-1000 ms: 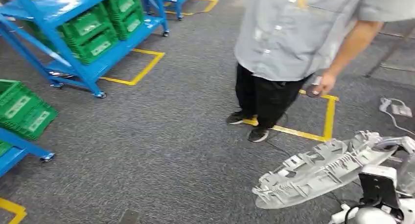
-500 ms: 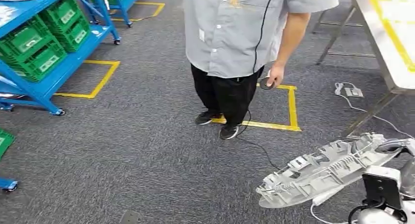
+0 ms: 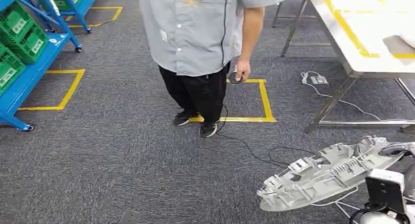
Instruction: Take the parts from the cabinet and place them on the table.
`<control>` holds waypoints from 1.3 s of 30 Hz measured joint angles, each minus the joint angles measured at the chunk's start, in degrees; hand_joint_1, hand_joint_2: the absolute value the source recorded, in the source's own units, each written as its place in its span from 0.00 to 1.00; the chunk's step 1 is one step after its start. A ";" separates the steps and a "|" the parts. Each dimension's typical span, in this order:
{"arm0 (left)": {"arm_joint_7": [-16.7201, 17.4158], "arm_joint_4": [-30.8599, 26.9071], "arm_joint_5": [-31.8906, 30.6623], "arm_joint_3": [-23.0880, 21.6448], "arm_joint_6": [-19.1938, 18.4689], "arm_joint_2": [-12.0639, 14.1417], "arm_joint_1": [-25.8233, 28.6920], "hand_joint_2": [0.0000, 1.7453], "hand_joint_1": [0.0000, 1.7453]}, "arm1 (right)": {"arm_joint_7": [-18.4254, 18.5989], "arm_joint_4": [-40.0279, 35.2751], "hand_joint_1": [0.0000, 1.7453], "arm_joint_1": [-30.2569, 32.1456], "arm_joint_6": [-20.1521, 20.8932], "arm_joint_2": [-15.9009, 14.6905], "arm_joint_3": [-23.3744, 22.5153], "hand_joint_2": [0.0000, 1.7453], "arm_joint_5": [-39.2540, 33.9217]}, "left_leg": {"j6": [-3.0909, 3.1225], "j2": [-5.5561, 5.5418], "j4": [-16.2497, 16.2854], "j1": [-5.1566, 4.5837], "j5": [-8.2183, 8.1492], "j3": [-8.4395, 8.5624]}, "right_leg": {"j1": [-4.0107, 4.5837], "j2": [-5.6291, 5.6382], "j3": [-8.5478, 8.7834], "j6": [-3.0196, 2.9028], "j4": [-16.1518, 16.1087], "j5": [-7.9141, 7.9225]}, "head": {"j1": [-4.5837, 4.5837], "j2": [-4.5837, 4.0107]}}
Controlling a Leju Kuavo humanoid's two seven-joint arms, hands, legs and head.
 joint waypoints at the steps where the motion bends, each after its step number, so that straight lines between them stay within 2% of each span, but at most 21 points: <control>1: 0.00 0.00 0.00 0.00 0.00 0.00 -0.06 1.00 0.00 | 0.00 0.00 1.00 0.21 0.00 0.02 -0.11 1.00 -0.02 | -0.27 0.69 -0.16 0.13 0.05 0.23 | 0.13 0.57 -0.50 -0.34 0.09 0.01 | 0.09 0.00; 3: -0.02 0.00 -0.02 0.00 0.00 -0.02 -0.22 1.00 0.00 | -0.02 -0.02 1.00 0.39 0.00 0.04 -0.15 1.00 0.00 | -1.24 0.62 0.04 0.35 -0.50 0.50 | -0.40 1.83 0.16 -1.21 -0.48 0.44 | 0.09 0.00; 4: -0.04 0.00 -0.02 0.00 0.00 -0.04 -0.29 1.00 0.00 | -0.05 -0.07 1.00 0.34 0.00 0.09 -0.20 1.00 -0.02 | -1.59 -2.43 1.64 0.44 -1.86 0.03 | -0.44 2.27 0.20 -1.48 -0.49 0.54 | -0.13 0.00; 6: -0.04 0.00 -0.02 0.00 0.00 -0.02 -0.15 1.00 0.00 | -0.07 -0.07 1.00 0.19 0.02 0.15 -0.17 1.00 0.02 | -1.67 -4.85 10.05 0.57 -6.71 -3.65 | -0.43 3.43 0.13 -2.06 -0.48 0.70 | -0.33 0.00; 8: -0.04 0.00 0.00 0.00 0.00 0.07 0.16 1.00 0.00 | -0.07 -0.04 1.00 0.30 0.02 0.33 -0.17 1.00 0.00 | -1.70 -5.07 17.01 0.56 -8.87 -7.19 | -0.29 5.02 0.08 -2.13 -0.43 0.71 | -0.35 0.00; 11: -0.02 0.00 -0.09 0.00 0.00 0.13 0.25 1.00 0.00 | -0.07 -0.04 1.00 0.33 0.07 0.48 -0.17 1.00 0.00 | -0.91 -5.63 10.43 0.52 -2.90 -4.79 | -0.10 7.44 0.21 -2.08 -0.41 0.75 | -0.39 0.00; 12: -0.02 0.00 -0.11 0.00 0.00 0.15 0.23 1.00 0.00 | -0.07 -0.04 1.00 0.31 0.09 0.55 -0.17 1.00 0.02 | -0.38 -6.95 5.86 0.49 -0.36 -2.78 | -0.06 8.12 0.28 -2.02 -0.41 0.79 | -0.42 0.00; 13: -0.04 0.00 -0.11 0.00 0.00 0.26 0.26 1.00 0.00 | -0.07 -0.04 1.00 0.29 0.09 0.61 -0.17 1.00 0.02 | 0.24 -10.19 2.27 0.48 1.13 -1.26 | -0.30 8.59 0.20 -1.92 -0.41 0.84 | -0.35 0.00; 14: -0.04 0.00 -0.11 0.00 0.00 0.37 0.28 1.00 0.00 | -0.04 -0.02 1.00 0.08 0.09 0.68 -0.17 1.00 0.02 | 0.73 -10.92 0.20 0.51 0.70 -0.52 | 0.25 9.43 -0.13 -1.55 0.07 0.65 | -0.33 0.00; 15: 0.00 0.00 -0.18 0.00 -0.02 0.37 0.21 1.00 0.00 | -0.11 -0.04 1.00 0.19 0.11 0.77 -0.17 1.00 0.02 | 0.39 -10.10 0.31 0.43 0.43 -0.49 | 0.01 10.01 -0.38 -1.19 -0.01 0.86 | -0.33 0.00; 18: -0.02 0.00 -0.42 -0.02 0.00 0.24 0.00 1.00 0.00 | -0.13 -0.15 1.00 0.99 0.02 0.79 -0.66 1.00 -0.13 | 1.15 -8.30 -0.75 0.75 0.89 -0.22 | -0.29 11.49 -1.37 -0.05 -0.04 0.91 | -0.39 0.00; 20: -0.02 0.00 -0.55 -0.02 -0.02 0.24 -0.12 1.00 0.00 | -0.22 -0.24 1.00 1.22 -0.02 0.85 -1.16 1.00 -0.48 | 1.63 -6.98 -1.02 0.63 0.97 0.03 | -0.07 5.86 -3.25 0.33 3.71 -1.79 | 0.37 0.00; 22: -0.02 0.00 -0.59 -0.02 -0.02 0.17 0.18 1.00 0.00 | -0.64 -0.28 1.00 1.38 -0.13 0.96 -1.53 1.00 -1.45 | 1.84 -5.16 -0.99 0.59 0.79 0.02 | -0.23 4.12 -7.90 0.93 13.05 -6.68 | 0.39 0.00; 24: -0.02 0.00 -0.55 0.00 -0.04 0.20 0.29 1.00 0.00 | -1.57 -0.52 1.00 2.32 -0.13 1.01 -2.49 1.00 -3.17 | 1.76 -3.64 -0.96 0.62 0.66 -0.03 | -0.64 3.80 -10.01 1.51 17.16 -7.49 | 0.42 0.00; 27: -0.04 0.00 -0.35 0.00 -0.04 0.09 0.30 1.00 0.00 | -3.49 -1.77 1.00 3.29 2.55 0.98 -4.61 1.00 -3.98 | 1.03 -1.61 -0.80 0.82 0.16 0.43 | -1.24 2.10 -3.63 2.19 5.83 -1.36 | 0.39 0.00; 28: -0.07 0.00 -0.16 0.00 -0.07 0.15 0.27 1.00 0.00 | -4.32 -2.10 1.00 3.55 4.10 0.98 -5.03 1.00 -4.06 | 0.54 -1.03 -0.58 0.77 -0.16 0.75 | -1.30 -1.02 -0.61 2.49 1.06 0.07 | 0.57 0.00; 29: -0.11 0.00 0.02 0.00 -0.06 0.28 0.29 1.00 0.00 | -5.18 -2.23 1.00 3.56 5.69 0.98 -5.22 1.00 -4.24 | -0.02 -0.53 -0.29 0.20 -0.80 0.87 | -1.15 -2.40 0.19 1.96 0.32 -0.26 | 0.64 0.00; 33: -0.35 0.00 0.30 0.24 -0.04 0.28 0.07 1.00 0.00 | -10.18 -2.69 1.00 5.70 13.12 1.09 -6.53 1.00 -4.02 | -1.23 1.65 -0.55 0.54 -1.14 1.99 | -0.95 0.74 0.04 -0.12 0.47 -0.13 | 0.09 0.00; 36: -0.59 0.00 0.70 0.61 -0.04 0.24 0.05 1.00 0.00 | -14.02 -2.97 1.00 7.44 17.82 1.86 -6.67 1.00 -3.06 | -1.86 -3.77 6.01 0.89 -5.96 -0.66 | -1.12 2.39 -0.09 -1.07 0.34 0.08 | -0.22 0.00; 38: -0.59 0.00 0.87 1.13 -0.02 0.26 0.34 1.00 0.00 | -16.13 -2.99 1.00 9.11 20.21 2.82 -6.64 1.00 -1.53 | -1.75 -4.87 15.92 0.82 -9.95 -5.52 | -0.79 3.98 -0.16 -1.36 0.35 0.03 | -0.31 0.00; 39: -0.59 0.00 0.87 1.27 -0.02 0.26 0.53 1.00 0.00 | -16.80 -2.99 1.00 10.12 21.32 3.19 -6.64 1.00 -0.83 | -1.51 -4.92 17.62 0.77 -9.81 -6.58 | -0.59 4.75 -0.11 -1.45 0.36 0.02 | -0.33 0.00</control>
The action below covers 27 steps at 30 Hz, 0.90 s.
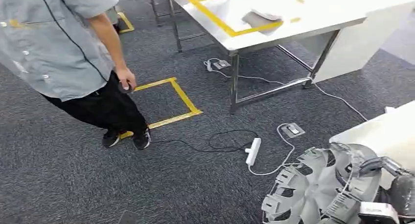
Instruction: Take the parts from the cabinet and place them on the table.
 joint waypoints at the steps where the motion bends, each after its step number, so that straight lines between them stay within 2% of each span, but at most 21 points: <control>1: 0.02 0.00 0.07 0.09 0.00 0.04 0.10 1.00 0.00 | -0.35 -0.09 1.00 1.15 0.96 0.31 0.04 1.00 0.42 | 0.42 -0.06 -0.93 -0.13 1.63 0.13 | 0.19 0.86 0.09 -0.01 0.00 0.00 | 0.00 0.00; 3: 0.02 0.00 0.15 0.15 0.00 0.15 0.00 1.00 0.00 | -0.59 -0.98 1.00 3.30 2.15 0.70 0.43 1.00 1.05 | 1.88 -1.10 -8.28 -0.66 7.07 2.97 | 0.63 2.47 0.26 -0.03 0.00 0.02 | -0.02 0.00; 4: 0.02 0.00 0.17 0.24 0.00 0.22 -0.04 1.00 0.00 | -0.68 -1.59 1.00 4.21 2.41 0.74 0.96 1.00 1.33 | 2.90 -2.77 -13.05 -1.08 9.54 4.99 | 0.75 3.21 0.33 -0.09 -0.02 0.06 | 0.02 0.00; 5: 0.02 0.00 0.20 0.46 0.04 0.77 -0.02 1.00 0.00 | -0.77 -1.95 1.00 4.96 2.37 0.94 1.62 1.00 1.51 | 4.04 -5.67 -15.92 -1.46 9.95 6.11 | 0.94 3.73 0.18 -0.04 0.12 0.03 | 0.18 0.00; 7: -0.04 0.02 0.17 0.74 0.09 0.70 -0.15 1.00 0.00 | -0.79 -3.11 1.00 6.80 2.00 0.96 3.04 1.00 1.44 | 3.64 -4.68 -16.88 -1.36 9.60 6.40 | 0.88 5.14 -0.27 0.35 0.12 0.16 | 0.09 0.00; 9: -0.04 0.02 0.13 0.98 0.15 0.48 -0.32 1.00 0.00 | -0.81 -4.55 1.00 9.16 1.69 0.96 4.46 1.00 1.01 | 3.84 -3.64 -17.46 -1.32 9.89 6.69 | 0.77 6.32 -1.15 1.02 -0.12 0.43 | -0.06 0.00; 10: -0.04 0.02 0.13 1.05 0.18 0.53 -0.41 1.00 0.00 | -0.81 -5.40 1.00 10.10 1.56 0.83 5.01 1.00 0.72 | 3.70 -2.64 -18.39 -0.86 10.49 7.06 | 0.74 4.61 -1.26 0.98 0.68 0.06 | 0.00 0.00; 11: -0.04 0.02 0.09 1.09 0.18 0.50 -0.44 1.00 0.00 | -0.88 -5.99 1.00 10.45 1.38 0.77 5.44 1.00 0.55 | 3.99 -2.12 -18.64 -0.89 10.44 7.13 | 1.00 1.32 -2.17 1.28 2.41 -1.47 | 0.29 0.00; 12: -0.04 0.02 0.04 1.14 0.17 0.52 -0.37 1.00 0.00 | -0.88 -6.21 1.00 10.41 1.38 0.64 5.86 1.00 0.55 | 4.11 -1.31 -18.64 -0.89 10.45 7.15 | 0.89 0.00 -3.94 1.56 5.94 -3.75 | 0.48 0.00; 14: -0.04 0.02 -0.02 1.23 0.17 0.50 -0.19 1.00 0.00 | -0.86 -6.56 1.00 10.66 1.38 0.50 6.43 1.00 0.18 | 4.19 0.37 -18.62 -0.94 10.33 6.94 | 0.53 -0.78 -7.94 2.23 14.39 -7.78 | 0.44 0.00; 15: -0.04 0.02 -0.11 1.29 0.17 0.48 -0.13 1.00 0.00 | -0.86 -6.80 1.00 11.00 1.71 0.44 6.76 1.00 -0.35 | 4.12 1.23 -18.60 -0.93 10.29 6.88 | 0.35 -0.89 -9.13 2.57 17.04 -8.47 | 0.46 0.00; 16: 0.04 0.02 -0.22 1.38 0.15 0.50 -0.12 1.00 0.00 | -0.86 -7.21 1.00 11.50 2.19 -0.06 7.17 1.00 -0.83 | 4.01 2.06 -18.59 -0.87 10.23 6.91 | 0.11 -1.04 -8.68 2.87 16.61 -7.58 | 0.50 0.00; 17: 0.04 0.02 -0.24 1.40 0.15 0.50 -0.15 1.00 0.00 | -0.88 -7.56 1.00 11.91 2.54 -0.48 7.59 1.00 -1.18 | 3.86 2.70 -18.55 -0.78 10.15 6.95 | -0.11 -1.30 -7.01 3.14 13.87 -5.83 | 0.44 0.00; 18: 0.07 0.02 -0.35 1.42 0.15 0.48 -0.18 1.00 0.00 | -0.88 -7.95 1.00 12.29 2.93 -0.94 8.00 1.00 -1.44 | 3.59 3.43 -18.45 -0.68 9.99 7.06 | -0.35 -1.97 -4.07 3.37 8.94 -3.52 | 0.48 0.00; 19: 0.07 0.02 -0.42 1.44 0.11 0.46 -0.23 1.00 0.00 | -0.86 -8.35 1.00 12.63 3.09 -1.33 8.29 1.00 -1.59 | 3.21 3.98 -18.18 -0.64 9.76 7.22 | -0.51 -3.84 -0.71 3.64 3.49 -1.60 | 0.46 0.00; 20: 0.15 0.02 -0.57 1.44 0.07 0.52 -0.25 1.00 0.00 | -0.88 -8.70 1.00 12.75 3.18 -1.66 8.61 1.00 -1.70 | 2.71 4.56 -17.78 -1.05 9.45 7.47 | -0.47 -6.97 1.01 3.78 0.19 -1.95 | 0.57 0.00; 22: 0.22 0.02 -0.81 1.49 0.07 0.59 -0.30 1.00 0.00 | -0.88 -9.18 1.00 13.29 3.48 -2.05 9.27 1.00 -1.77 | 1.94 5.29 -17.38 -1.19 9.02 7.50 | -0.35 -5.32 1.29 2.19 0.28 -1.76 | 0.11 0.00; 24: 0.24 0.02 -0.83 1.53 0.07 0.63 -0.50 1.00 0.00 | -0.96 -9.53 1.00 13.97 3.55 -2.36 9.46 1.00 -1.88 | 1.47 6.60 -17.48 -0.98 8.93 8.02 | -0.08 -4.22 0.56 1.40 0.41 -1.75 | 0.09 0.00; 25: 0.26 0.02 -0.87 1.53 0.07 0.63 -0.55 1.00 0.00 | -0.99 -9.68 1.00 14.07 3.55 -2.36 9.51 1.00 -1.98 | 0.90 6.10 -17.24 -0.73 8.44 8.03 | -0.43 -3.53 1.35 0.85 0.16 -1.44 | 0.00 0.00; 26: 0.26 0.02 -0.87 1.53 0.07 0.61 -0.59 1.00 0.00 | -1.01 -9.84 1.00 14.20 3.50 -2.36 9.51 1.00 -2.07 | 0.48 3.22 -15.93 -0.55 7.11 7.65 | -0.47 -3.05 1.18 0.65 0.14 -1.35 | -0.17 0.00; 27: 0.26 0.02 -0.87 1.53 0.07 0.61 -0.53 1.00 0.00 | -1.03 -9.97 1.00 14.18 3.50 -2.38 9.55 1.00 -2.10 | 0.33 1.49 -12.92 -0.42 4.92 6.37 | -0.47 -2.49 1.13 0.30 0.17 -1.16 | -0.17 0.00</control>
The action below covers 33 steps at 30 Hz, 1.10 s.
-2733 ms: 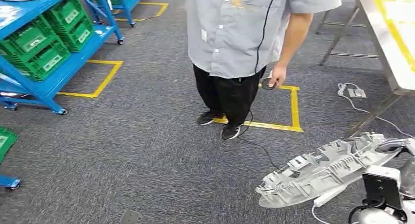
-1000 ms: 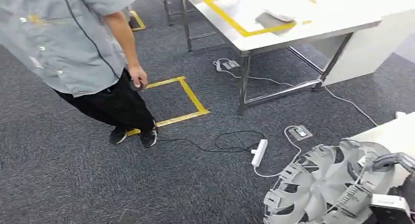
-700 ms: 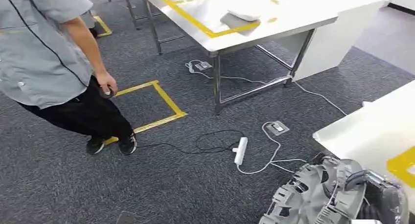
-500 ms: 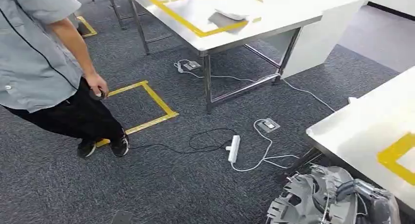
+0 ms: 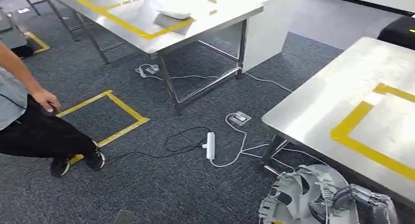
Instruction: Take the parts from the cabinet and place them on the table.
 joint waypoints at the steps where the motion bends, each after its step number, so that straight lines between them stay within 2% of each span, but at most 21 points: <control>1: 0.07 0.00 0.00 0.02 0.00 0.00 0.10 1.00 0.00 | -0.02 -0.04 1.00 0.01 -0.02 0.00 0.04 1.00 -0.04 | -0.09 -0.91 4.56 0.09 -2.42 -2.00 | 0.05 0.75 -0.11 -0.06 0.00 0.02 | -0.02 0.00; 3: 0.28 0.00 0.00 0.02 0.02 0.00 0.37 1.00 0.00 | -0.02 -0.04 1.00 0.11 -0.18 0.00 0.00 1.00 -0.09 | -0.04 -1.49 12.48 0.09 -5.06 -5.84 | 0.24 2.35 -0.18 -0.14 0.03 0.02 | 0.00 0.00; 4: 0.31 0.00 0.02 0.04 0.02 0.00 0.44 1.00 0.00 | -0.02 -0.04 1.00 0.11 -0.20 0.00 0.00 1.00 -0.09 | 0.13 -1.51 12.87 0.08 -4.20 -6.27 | 0.35 3.22 -0.12 -0.16 0.03 0.02 | 0.00 0.00; 7: 0.31 0.00 0.00 0.04 0.04 0.09 0.33 1.00 0.00 | -0.02 -0.04 1.00 0.14 -0.26 0.00 -0.13 1.00 -0.35 | 1.64 -2.94 2.50 -0.17 3.67 -2.34 | 0.74 5.62 0.23 -0.16 0.02 0.02 | 0.00 0.00; 8: 0.31 0.00 0.00 0.04 0.04 0.15 0.34 1.00 0.00 | -0.02 -0.04 1.00 0.17 -0.31 0.00 -0.18 1.00 -0.46 | 2.66 -5.98 -1.93 -0.44 5.74 -0.70 | 0.37 6.24 0.09 -0.16 -0.04 0.03 | 0.02 0.00; 9: 0.31 0.02 0.00 0.07 0.07 0.46 0.38 1.00 0.00 | -0.02 -0.04 1.00 0.03 -0.31 0.00 -0.18 1.00 -0.57 | 3.33 -7.17 -2.74 -0.26 5.31 -0.39 | 0.88 6.85 -0.08 0.08 0.18 -0.03 | 0.22 0.00; 11: 0.31 0.02 0.00 0.07 0.09 0.35 0.18 1.00 0.00 | 0.00 -0.04 1.00 0.18 -0.33 0.00 -0.31 1.00 -0.72 | 3.35 -6.22 -3.57 -0.59 4.80 -0.04 | 0.25 8.08 -0.75 0.73 0.05 0.34 | -0.11 0.00; 13: 0.31 0.02 0.00 0.09 0.11 0.11 0.02 1.00 0.00 | 0.00 -0.11 1.00 0.27 -0.42 0.00 -0.46 1.00 -0.87 | 3.28 -4.84 -5.16 -0.18 5.31 0.46 | 0.56 9.18 -1.38 1.69 -0.54 0.62 | -0.04 0.00; 15: 0.28 0.02 -0.02 0.09 0.11 0.15 -0.06 1.00 0.00 | -0.07 -0.17 1.00 0.27 -0.48 0.00 -0.57 1.00 -0.92 | 3.44 -3.36 -6.11 0.04 5.77 0.97 | 0.63 3.25 -2.99 1.66 2.99 -1.74 | 0.35 0.00; 17: 0.31 0.02 0.00 0.11 0.09 0.13 0.20 1.00 0.00 | 0.02 -0.17 1.00 0.06 -0.46 0.00 -0.63 1.00 -0.92 | 3.47 -1.71 -6.07 -0.16 5.67 0.96 | 0.46 1.72 -7.17 2.09 11.39 -6.00 | 0.44 0.00; 18: 0.31 0.04 0.00 0.11 0.09 0.09 0.29 1.00 0.00 | -0.02 -0.17 1.00 0.12 -0.46 0.00 -0.63 1.00 -0.90 | 3.50 -0.80 -6.05 -0.21 5.62 0.90 | 0.41 1.56 -9.11 2.36 15.21 -7.36 | 0.48 0.00; 19: 0.31 0.04 -0.02 0.11 0.09 0.09 0.34 1.00 0.00 | 0.02 -0.17 1.00 0.13 -0.46 0.00 -0.68 1.00 -0.90 | 3.44 -0.02 -6.02 -0.22 5.56 0.89 | 0.40 1.51 -9.73 2.54 16.45 -7.19 | 0.44 0.00; 20: 0.31 0.04 0.00 0.11 0.11 0.11 0.32 1.00 0.00 | 0.04 -0.17 1.00 0.17 -0.50 0.00 -0.72 1.00 -0.83 | 3.30 0.73 -6.00 -0.22 5.46 0.89 | 0.36 1.39 -8.90 2.69 14.94 -5.66 | 0.53 0.00; 22: 0.31 0.04 0.00 0.11 0.09 0.00 0.25 1.00 0.00 | 0.04 -0.17 1.00 0.17 -0.72 0.02 -0.92 1.00 -0.55 | 2.86 2.10 -5.84 -0.15 5.09 1.20 | 0.11 0.14 -3.46 2.94 5.41 -0.81 | 0.48 0.00; 23: 0.28 0.04 0.00 0.11 0.09 0.02 0.14 1.00 0.00 | 0.04 -0.17 1.00 0.17 -0.74 0.02 -0.96 1.00 -0.44 | 2.42 2.62 -5.38 -0.40 4.76 1.53 | 0.03 -2.50 -0.52 3.16 0.37 0.44 | 0.48 0.00; 24: 0.28 0.04 0.00 0.13 0.06 0.09 0.10 1.00 0.00 | 0.11 -0.15 1.00 0.03 -0.74 0.02 -0.98 1.00 -0.37 | 1.98 2.95 -5.10 -0.85 4.36 1.36 | 0.38 -3.20 -0.15 2.66 0.04 -0.46 | 0.51 0.00; 25: 0.28 0.04 0.00 0.13 0.04 0.09 0.06 1.00 0.00 | 0.07 -0.17 1.00 0.16 -0.81 0.02 -1.01 1.00 -0.31 | 1.78 3.18 -4.79 -0.86 4.09 1.42 | 0.24 -2.29 0.01 1.80 -0.06 -0.13 | 0.17 0.00; 28: 0.28 0.04 0.00 0.13 0.09 0.09 -0.10 1.00 0.00 | 0.07 -0.17 1.00 0.29 -0.87 0.22 -1.12 1.00 -0.06 | 1.21 4.72 -4.77 -0.68 3.94 1.89 | 0.36 -0.68 -0.93 0.79 0.11 -0.09 | 0.09 0.00; 30: 0.24 0.04 0.00 0.13 0.09 0.07 -0.23 1.00 0.00 | 0.09 -0.17 1.00 0.26 -0.85 0.28 -1.44 1.00 0.04 | 0.28 0.13 -2.29 -0.25 1.27 1.04 | 0.07 0.30 -0.49 0.21 -0.03 0.23 | -0.13 0.00; 31: 0.24 0.07 0.00 0.15 0.07 0.07 -0.16 1.00 0.00 | 0.07 -0.17 1.00 0.18 -0.74 0.31 -1.51 1.00 0.13 | 0.17 -0.96 1.72 -0.19 -1.30 -0.57 | 0.08 0.84 -0.60 -0.03 -0.02 0.39 | -0.17 0.00; 33: 0.24 0.09 0.00 0.17 0.02 0.07 0.15 1.00 0.00 | 0.07 -0.17 1.00 0.19 -0.66 0.46 -1.88 1.00 0.22 | 0.23 -1.45 10.72 -0.18 -5.09 -4.62 | 0.25 2.18 -0.82 -0.16 0.01 0.47 | -0.17 0.00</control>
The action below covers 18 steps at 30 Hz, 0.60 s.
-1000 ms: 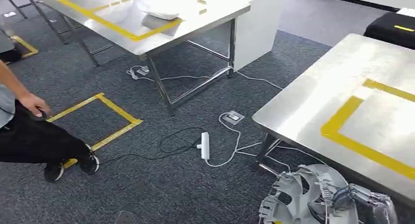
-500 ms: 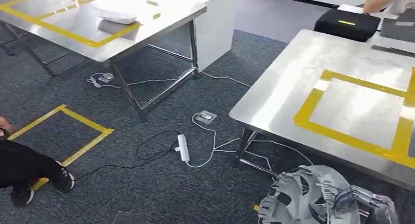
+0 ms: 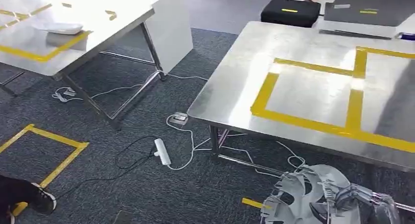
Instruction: Take the parts from the cabinet and place them on the table.
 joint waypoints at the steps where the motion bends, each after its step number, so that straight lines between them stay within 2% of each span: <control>1: 0.00 0.00 0.00 0.00 -0.07 -0.02 0.11 1.00 0.00 | 0.00 0.00 1.00 -0.02 0.07 0.20 -0.22 1.00 0.20 | 0.17 -0.01 2.16 -0.01 -0.14 -1.16 | 0.15 0.82 -0.03 -0.03 0.02 0.02 | 0.02 0.00; 2: 0.00 0.02 0.02 0.02 -0.07 -0.02 0.15 1.00 0.00 | 0.00 0.00 1.00 -0.03 0.11 0.46 -0.59 1.00 0.65 | 0.47 -0.05 1.64 -0.04 1.16 -1.05 | 0.27 1.54 0.00 -0.07 0.02 0.05 | 0.02 0.00; 3: -0.02 0.02 0.02 0.02 -0.07 -0.02 0.13 1.00 0.00 | 0.00 0.00 1.00 -0.07 0.20 0.83 -1.03 1.00 1.05 | 0.94 -0.23 -1.06 -0.15 3.70 -0.04 | 0.44 2.36 0.09 -0.07 0.02 0.05 | 0.00 0.00; 4: -0.04 0.02 0.02 0.02 -0.07 -0.02 0.08 1.00 0.00 | 0.00 0.00 1.00 -0.14 0.20 1.34 -1.66 1.00 1.44 | 1.61 -0.86 -5.87 -0.31 6.93 1.91 | 0.64 3.16 0.26 -0.07 0.02 0.06 | 0.02 0.00; 5: -0.07 0.02 0.02 0.02 -0.07 -0.02 0.08 1.00 0.00 | 0.02 0.00 1.00 -0.21 0.20 1.70 -2.10 1.00 1.70 | 2.41 -2.44 -10.48 -0.53 9.58 3.84 | 0.71 3.83 0.39 -0.07 -0.03 0.07 | -0.02 0.00; 6: -0.09 0.00 0.02 0.07 -0.07 0.22 0.11 1.00 0.00 | 0.00 0.00 1.00 -0.32 0.20 1.95 -2.38 1.00 1.84 | 3.41 -5.69 -12.91 -0.63 10.06 4.82 | 0.43 4.21 0.22 -0.03 -0.02 0.13 | 0.18 0.00; 7: -0.13 0.02 0.00 0.15 -0.04 0.17 0.16 1.00 0.00 | 0.04 0.07 1.00 -0.76 0.20 2.19 -2.69 1.00 2.03 | 3.56 -5.69 -13.65 -0.46 10.17 4.88 | 0.60 5.19 -0.06 0.23 0.15 0.25 | 0.28 0.00; 9: -0.22 0.02 0.02 0.15 -0.04 -0.09 -0.10 1.00 0.00 | 0.13 0.15 1.00 -1.08 -0.04 2.86 -3.58 1.00 3.23 | 3.83 -4.58 -14.37 -0.80 9.61 5.09 | 0.22 6.32 -0.84 0.97 0.02 0.72 | -0.15 0.00; 10: -0.31 0.02 0.00 0.15 -0.04 -0.09 -0.30 1.00 0.00 | 0.17 0.18 1.00 -1.09 -0.20 3.46 -4.26 1.00 4.00 | 3.80 -3.96 -14.92 -0.75 9.72 5.09 | 0.22 6.88 -1.10 1.46 -0.31 1.05 | -0.09 0.00; 11: -0.33 0.02 0.00 0.15 -0.04 -0.20 -0.38 1.00 0.00 | 0.22 0.20 1.00 -1.25 -0.35 3.95 -4.91 1.00 4.60 | 3.34 -3.21 -16.34 -0.12 10.37 5.45 | 0.46 6.99 -1.53 1.66 -0.31 1.08 | -0.11 0.00; 12: -0.42 0.02 0.00 0.17 -0.04 -0.11 -0.45 1.00 0.00 | 0.24 0.37 1.00 -1.31 -0.42 4.29 -5.47 1.00 5.05 | 3.19 -2.40 -16.76 -0.11 10.66 5.76 | 0.53 4.10 -2.16 1.63 0.68 0.20 | -0.09 0.00; 13: -0.50 0.02 0.00 0.20 -0.07 -0.17 -0.43 1.00 0.00 | 0.28 0.50 1.00 -1.93 -0.50 4.46 -6.01 1.00 5.47 | 3.30 -1.68 -16.80 -0.10 10.65 5.69 | 0.56 1.81 -3.79 1.80 4.08 -2.18 | 0.40 0.00; 14: -0.50 0.02 0.00 0.20 -0.11 -0.17 -0.28 1.00 0.00 | 0.42 0.66 1.00 -2.59 -0.50 4.55 -6.34 1.00 5.71 | 3.31 -0.79 -16.79 -0.22 10.64 5.70 | 0.54 0.62 -5.93 2.03 8.65 -4.45 | 0.66 0.00; 15: -0.52 0.04 -0.02 0.20 -0.13 -0.26 -0.09 1.00 0.00 | 0.55 0.88 1.00 -2.93 -0.50 4.74 -6.67 1.00 6.10 | 3.32 0.13 -16.78 -0.36 10.60 5.69 | 0.47 -0.06 -7.92 2.24 12.83 -6.16 | 0.55 0.00; 16: -0.55 0.04 -0.02 0.20 -0.13 -0.26 0.00 1.00 0.00 | 0.70 1.09 1.00 -3.05 -0.48 4.92 -6.89 1.00 6.43 | 3.31 0.97 -16.72 -0.42 10.52 5.61 | 0.47 -0.48 -9.27 2.41 15.68 -6.92 | 0.66 0.00; 17: -0.57 0.04 -0.04 0.22 -0.20 -0.26 0.03 1.00 0.00 | 0.87 1.31 1.00 -3.15 -0.42 5.03 -7.19 1.00 6.82 | 3.26 1.79 -16.70 -0.42 10.48 5.62 | 0.45 -0.71 -9.08 2.55 15.67 -6.23 | 0.61 0.00; 18: -0.57 0.04 -0.07 0.24 -0.28 -0.26 0.01 1.00 0.00 | 0.98 1.58 1.00 -3.35 -0.31 5.07 -7.50 1.00 7.11 | 3.15 2.57 -16.69 -0.42 10.39 5.58 | 0.36 -0.94 -7.67 2.67 13.34 -4.54 | 0.66 0.00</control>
